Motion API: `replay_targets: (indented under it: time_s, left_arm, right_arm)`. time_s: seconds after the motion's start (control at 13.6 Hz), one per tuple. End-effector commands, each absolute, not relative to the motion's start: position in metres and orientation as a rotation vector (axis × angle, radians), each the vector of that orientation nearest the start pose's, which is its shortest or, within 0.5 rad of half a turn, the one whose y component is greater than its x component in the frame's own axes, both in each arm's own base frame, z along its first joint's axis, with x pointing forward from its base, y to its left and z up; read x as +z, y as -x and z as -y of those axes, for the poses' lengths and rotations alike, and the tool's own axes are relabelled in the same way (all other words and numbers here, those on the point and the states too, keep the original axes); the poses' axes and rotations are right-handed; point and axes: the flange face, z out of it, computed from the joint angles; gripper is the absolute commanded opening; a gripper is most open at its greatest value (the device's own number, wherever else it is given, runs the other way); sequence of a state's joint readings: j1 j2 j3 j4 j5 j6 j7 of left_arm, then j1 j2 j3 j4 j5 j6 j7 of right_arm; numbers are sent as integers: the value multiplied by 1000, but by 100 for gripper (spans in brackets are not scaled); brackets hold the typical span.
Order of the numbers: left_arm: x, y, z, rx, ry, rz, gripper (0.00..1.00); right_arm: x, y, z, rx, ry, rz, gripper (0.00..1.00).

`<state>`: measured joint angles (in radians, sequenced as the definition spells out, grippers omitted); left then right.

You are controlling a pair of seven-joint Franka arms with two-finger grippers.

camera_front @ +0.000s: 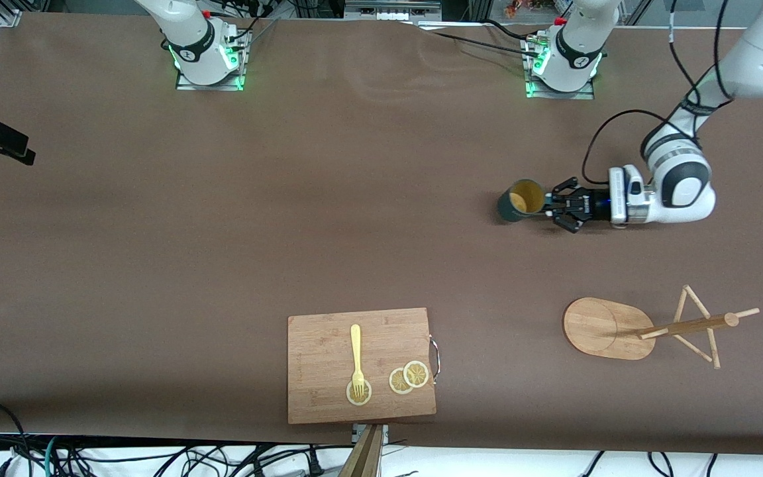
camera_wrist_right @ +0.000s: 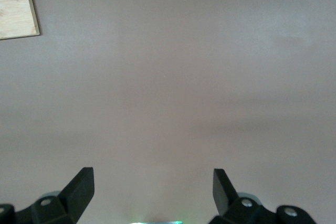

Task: Pass cup and hang on rack
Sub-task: 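Carry the mug toward the rack while the right gripper withdraws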

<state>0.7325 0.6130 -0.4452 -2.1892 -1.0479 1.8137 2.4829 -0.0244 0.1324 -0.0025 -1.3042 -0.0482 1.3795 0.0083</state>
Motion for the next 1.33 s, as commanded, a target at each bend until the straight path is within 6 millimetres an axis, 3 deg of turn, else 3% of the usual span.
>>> replay_targets:
  time_s: [0.0,0.22,0.29,0.44,0.66,0.88,1.25]
  left_arm:
    - [152,-470,-81,979,-1442,1103,0]
    - [175,-481,-108,937,-1444,971,0]
    - [184,-483,-126,901,-1459,945,0]
    - [203,-490,-153,754,-1487,808,0]
    - [228,-509,-176,617,-1505,655,0]
    - [223,-526,-200,458,-1504,464,0]
    - [233,-532,-224,259,-1504,226,0]
  right_arm:
    - [655,-560,28,132,3193,45,100]
    - [652,-555,42,176,3171,71,100]
    - [656,-550,43,184,3170,67,100]
    - [657,-543,42,209,3171,78,100]
    - [646,-543,45,236,3156,166,100]
    - [643,-546,47,243,3158,152,100]
    - [642,-549,48,239,3156,160,100]
